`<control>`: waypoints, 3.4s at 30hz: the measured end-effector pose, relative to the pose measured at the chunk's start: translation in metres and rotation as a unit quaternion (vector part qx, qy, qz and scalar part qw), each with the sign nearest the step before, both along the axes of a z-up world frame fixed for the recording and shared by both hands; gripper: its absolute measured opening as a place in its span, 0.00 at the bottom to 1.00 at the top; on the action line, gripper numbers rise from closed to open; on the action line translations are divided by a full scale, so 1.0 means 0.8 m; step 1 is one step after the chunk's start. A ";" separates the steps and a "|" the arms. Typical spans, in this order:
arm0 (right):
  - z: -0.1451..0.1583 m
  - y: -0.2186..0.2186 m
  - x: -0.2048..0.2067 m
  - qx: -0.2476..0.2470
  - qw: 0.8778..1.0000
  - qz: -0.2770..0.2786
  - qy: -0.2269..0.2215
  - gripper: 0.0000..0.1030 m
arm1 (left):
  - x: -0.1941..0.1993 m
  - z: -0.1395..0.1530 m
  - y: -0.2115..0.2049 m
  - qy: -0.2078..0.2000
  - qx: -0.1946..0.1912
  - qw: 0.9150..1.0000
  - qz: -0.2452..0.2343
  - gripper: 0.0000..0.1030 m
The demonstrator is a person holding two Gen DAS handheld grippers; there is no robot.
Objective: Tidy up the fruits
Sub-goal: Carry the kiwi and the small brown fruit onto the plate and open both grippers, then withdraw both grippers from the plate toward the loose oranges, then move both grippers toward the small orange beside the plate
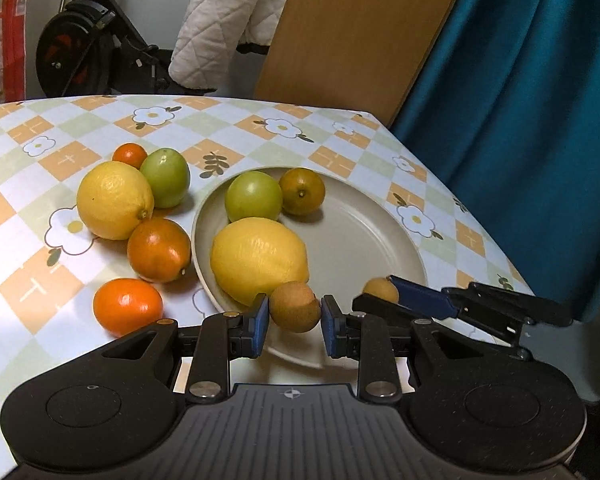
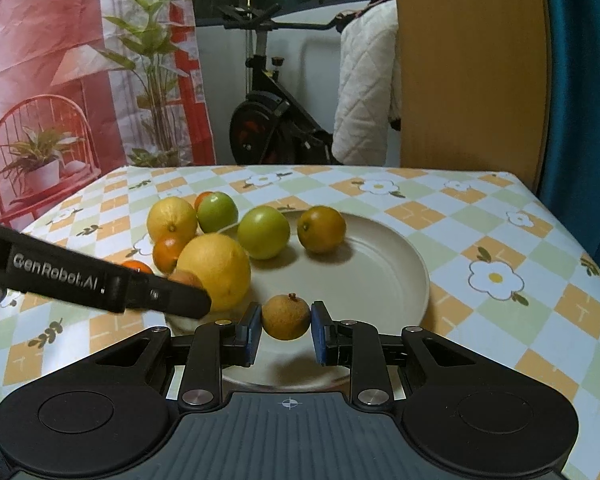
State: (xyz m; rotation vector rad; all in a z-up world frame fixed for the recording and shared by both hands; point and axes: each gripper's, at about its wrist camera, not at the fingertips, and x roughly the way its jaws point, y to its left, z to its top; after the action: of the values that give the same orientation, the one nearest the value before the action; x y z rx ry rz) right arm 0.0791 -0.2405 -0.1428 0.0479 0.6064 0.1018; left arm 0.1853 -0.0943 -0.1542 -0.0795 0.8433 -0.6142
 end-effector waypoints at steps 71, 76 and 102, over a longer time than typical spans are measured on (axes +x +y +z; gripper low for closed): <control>0.056 0.119 -0.002 -0.048 0.991 0.126 -0.017 0.30 | -0.044 0.067 0.127 -0.101 -0.004 0.985 0.139 0.48; 0.052 0.124 0.004 -0.049 0.991 0.128 -0.011 0.30 | -0.042 0.066 0.131 -0.098 -0.010 0.985 0.144 0.48; 0.022 0.141 0.024 -0.040 0.991 0.126 0.005 0.30 | -0.031 0.034 0.143 -0.070 -0.018 0.987 0.145 0.48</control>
State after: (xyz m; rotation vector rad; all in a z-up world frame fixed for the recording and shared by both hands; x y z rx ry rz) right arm 0.0983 -0.1279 -0.1252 -0.1073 0.6247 0.3223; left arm 0.1603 0.0201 -0.1269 -0.1871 0.6691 -0.3568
